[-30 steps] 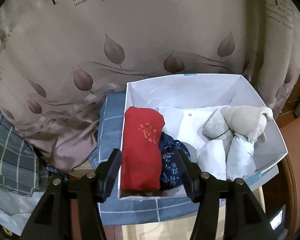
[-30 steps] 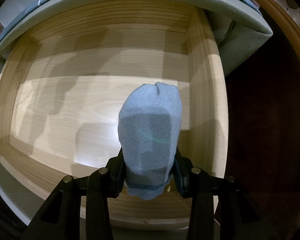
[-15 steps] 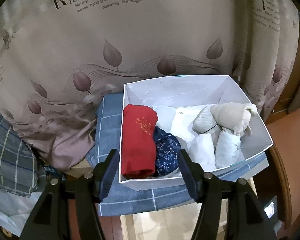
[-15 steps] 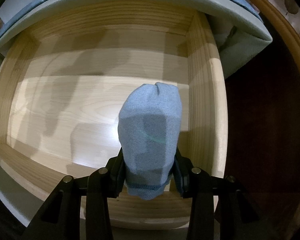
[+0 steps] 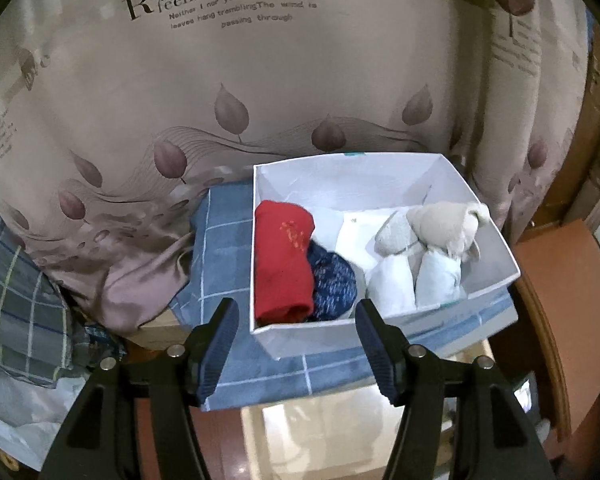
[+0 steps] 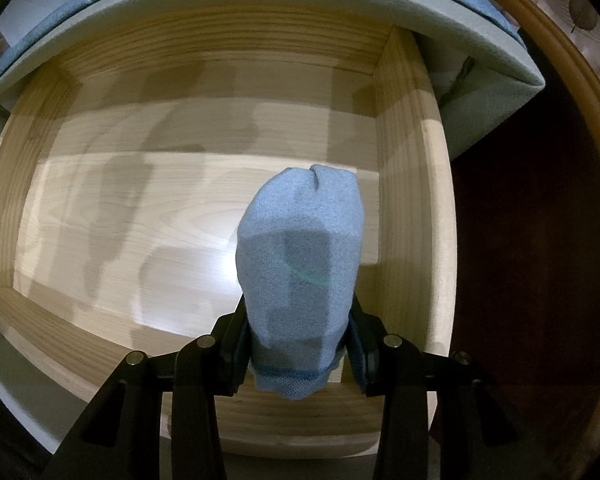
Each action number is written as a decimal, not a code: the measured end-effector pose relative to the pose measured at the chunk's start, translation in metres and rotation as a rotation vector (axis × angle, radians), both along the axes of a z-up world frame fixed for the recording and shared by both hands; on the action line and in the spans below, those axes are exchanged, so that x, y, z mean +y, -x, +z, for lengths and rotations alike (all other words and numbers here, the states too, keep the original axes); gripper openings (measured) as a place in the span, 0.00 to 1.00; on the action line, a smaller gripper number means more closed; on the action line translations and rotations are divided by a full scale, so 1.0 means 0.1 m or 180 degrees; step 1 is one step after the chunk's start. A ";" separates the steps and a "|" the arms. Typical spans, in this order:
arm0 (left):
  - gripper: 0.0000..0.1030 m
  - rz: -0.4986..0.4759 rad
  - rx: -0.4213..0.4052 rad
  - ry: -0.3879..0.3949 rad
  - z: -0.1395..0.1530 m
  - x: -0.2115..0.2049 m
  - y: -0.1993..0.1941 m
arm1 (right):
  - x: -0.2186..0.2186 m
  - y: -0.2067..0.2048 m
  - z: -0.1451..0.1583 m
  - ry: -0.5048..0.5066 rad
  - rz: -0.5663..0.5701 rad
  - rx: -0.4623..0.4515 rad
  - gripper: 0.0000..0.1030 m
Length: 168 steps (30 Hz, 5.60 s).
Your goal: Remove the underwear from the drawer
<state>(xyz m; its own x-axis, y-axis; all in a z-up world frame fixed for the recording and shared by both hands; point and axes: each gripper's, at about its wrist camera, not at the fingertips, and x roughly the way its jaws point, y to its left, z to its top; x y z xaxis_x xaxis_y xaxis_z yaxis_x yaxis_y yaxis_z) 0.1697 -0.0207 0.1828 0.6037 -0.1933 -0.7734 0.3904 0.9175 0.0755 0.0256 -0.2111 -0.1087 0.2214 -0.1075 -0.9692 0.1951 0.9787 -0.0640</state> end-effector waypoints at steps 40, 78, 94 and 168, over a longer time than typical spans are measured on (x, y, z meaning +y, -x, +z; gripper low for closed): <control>0.60 0.0750 0.0073 -0.0422 -1.61 0.19 0.83 | 0.01 0.27 0.27 -0.0019 -0.0007 -0.0359 0.37; 0.60 0.0815 -0.0039 -0.0201 -1.45 0.32 0.83 | 0.19 -0.30 2.58 0.0096 0.0295 -0.1860 0.37; 0.60 0.0853 -0.0028 -0.0095 -1.44 0.40 0.81 | 0.29 -1.55 2.19 0.0172 0.0288 -0.1320 0.40; 0.60 0.0644 -0.0039 -0.0042 -1.83 0.10 1.70 | 0.20 0.73 0.88 -0.0152 -0.0086 -0.1382 0.99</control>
<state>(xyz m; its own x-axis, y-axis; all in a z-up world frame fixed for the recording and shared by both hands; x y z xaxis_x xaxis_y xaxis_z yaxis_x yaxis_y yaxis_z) 0.0000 -0.0109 -0.0002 0.6386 -0.0570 -0.7675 0.1972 0.9761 0.0916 -0.0471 -0.1912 -0.0209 0.6071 -0.0760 -0.7910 0.2194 0.9727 0.0749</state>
